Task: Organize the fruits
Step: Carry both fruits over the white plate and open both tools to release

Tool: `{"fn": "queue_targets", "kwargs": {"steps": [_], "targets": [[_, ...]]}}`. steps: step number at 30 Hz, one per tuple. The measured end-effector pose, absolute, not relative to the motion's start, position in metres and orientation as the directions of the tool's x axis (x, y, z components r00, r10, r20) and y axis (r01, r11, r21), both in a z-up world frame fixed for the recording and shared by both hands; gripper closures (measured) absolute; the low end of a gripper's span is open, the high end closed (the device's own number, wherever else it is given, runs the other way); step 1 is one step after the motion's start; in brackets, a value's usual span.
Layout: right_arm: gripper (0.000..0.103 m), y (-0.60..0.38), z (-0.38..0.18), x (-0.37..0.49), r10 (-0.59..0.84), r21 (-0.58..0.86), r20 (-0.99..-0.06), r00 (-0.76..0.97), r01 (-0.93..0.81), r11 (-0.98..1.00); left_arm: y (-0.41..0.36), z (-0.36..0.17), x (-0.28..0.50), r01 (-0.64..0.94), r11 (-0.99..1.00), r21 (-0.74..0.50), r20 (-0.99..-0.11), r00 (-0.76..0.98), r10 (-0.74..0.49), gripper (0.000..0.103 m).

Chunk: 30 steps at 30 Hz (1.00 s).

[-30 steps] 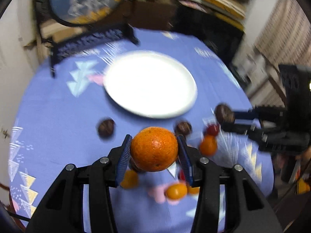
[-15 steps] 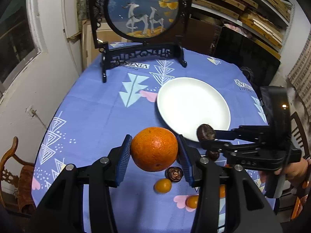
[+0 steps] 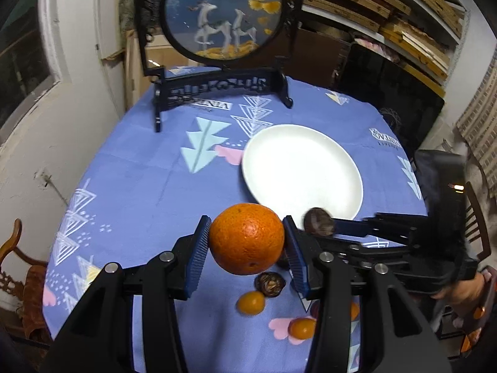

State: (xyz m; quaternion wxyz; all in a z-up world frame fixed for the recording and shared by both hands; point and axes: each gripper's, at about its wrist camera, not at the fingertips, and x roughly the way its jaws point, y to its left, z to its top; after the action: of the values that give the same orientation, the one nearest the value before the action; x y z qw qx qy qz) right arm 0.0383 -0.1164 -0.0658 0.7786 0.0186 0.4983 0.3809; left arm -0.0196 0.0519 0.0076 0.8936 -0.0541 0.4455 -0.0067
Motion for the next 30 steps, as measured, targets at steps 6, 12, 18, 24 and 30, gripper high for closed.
{"fn": "queue_targets", "kwargs": {"steps": [6,12,18,24,30], "targets": [[0.062,-0.172,-0.065,0.037,0.527,0.332,-0.762,0.377,-0.471,0.817,0.031,-0.019,0.027,0.063,0.986,-0.152,-0.813,0.56,-0.161,0.057],[0.062,-0.202,-0.081,0.069,0.417,0.265,-0.784,0.459,-0.361,0.894,-0.009,-0.052,0.094,0.143,0.983,-0.112,-0.856,0.489,-0.169,0.057],[0.062,-0.188,-0.102,0.115,0.381,0.236,-0.807,0.452,-0.346,0.908,-0.021,-0.089,0.136,0.128,0.991,-0.045,-0.903,0.418,-0.095,0.057],[0.067,-0.174,-0.111,0.142,0.351,0.199,-0.823,0.446,-0.352,0.914,-0.02,-0.101,0.158,0.123,0.991,-0.048,-0.912,0.398,-0.094,0.056],[0.034,-0.188,-0.104,0.133,0.36,0.184,-0.794,0.49,-0.371,0.91,-0.014,-0.1,0.158,0.127,0.991,-0.046,-0.894,0.438,-0.098,0.018]]}}
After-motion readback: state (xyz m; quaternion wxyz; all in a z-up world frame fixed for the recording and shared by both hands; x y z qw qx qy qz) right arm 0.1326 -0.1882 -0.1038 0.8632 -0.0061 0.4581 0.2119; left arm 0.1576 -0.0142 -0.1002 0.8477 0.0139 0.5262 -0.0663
